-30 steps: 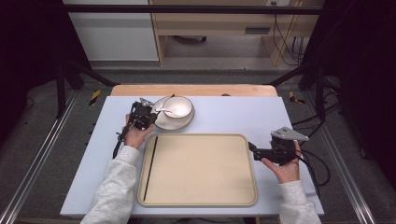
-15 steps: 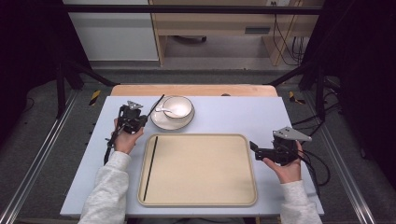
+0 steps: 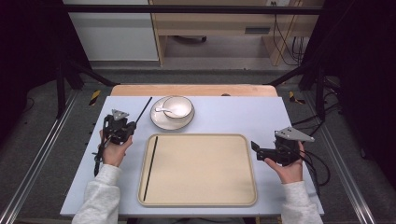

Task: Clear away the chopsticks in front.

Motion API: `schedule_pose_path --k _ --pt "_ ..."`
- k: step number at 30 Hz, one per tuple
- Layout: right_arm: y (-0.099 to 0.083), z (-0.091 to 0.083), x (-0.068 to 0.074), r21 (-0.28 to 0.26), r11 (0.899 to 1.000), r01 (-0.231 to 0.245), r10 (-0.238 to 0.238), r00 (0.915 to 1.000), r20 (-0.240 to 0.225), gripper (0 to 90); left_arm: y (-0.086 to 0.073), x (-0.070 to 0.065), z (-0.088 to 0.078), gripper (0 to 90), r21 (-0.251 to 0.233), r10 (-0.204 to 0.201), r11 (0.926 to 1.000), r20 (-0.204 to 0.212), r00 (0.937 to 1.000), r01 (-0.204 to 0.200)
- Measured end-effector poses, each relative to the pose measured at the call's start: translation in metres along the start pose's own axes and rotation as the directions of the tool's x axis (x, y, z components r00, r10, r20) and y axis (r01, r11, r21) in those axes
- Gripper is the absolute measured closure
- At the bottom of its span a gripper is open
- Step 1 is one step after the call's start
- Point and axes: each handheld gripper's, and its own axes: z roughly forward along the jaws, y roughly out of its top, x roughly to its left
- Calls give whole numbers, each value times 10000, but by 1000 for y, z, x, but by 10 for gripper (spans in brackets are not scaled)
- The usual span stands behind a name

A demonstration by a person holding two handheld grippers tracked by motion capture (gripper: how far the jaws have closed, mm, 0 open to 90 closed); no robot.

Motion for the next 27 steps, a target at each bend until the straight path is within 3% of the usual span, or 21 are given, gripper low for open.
schedule_pose_path --k 13,27 --pt "0 -3 0 -35 10000 7 -7 10000 -4 34 -24 -13 -41 861 -354 -510 9981 -255 9984 501" --pt "0 -4 1 -93 9999 -103 103 9999 -85 29 -45 -52 -68 861 -550 -995 9937 -375 9943 974"
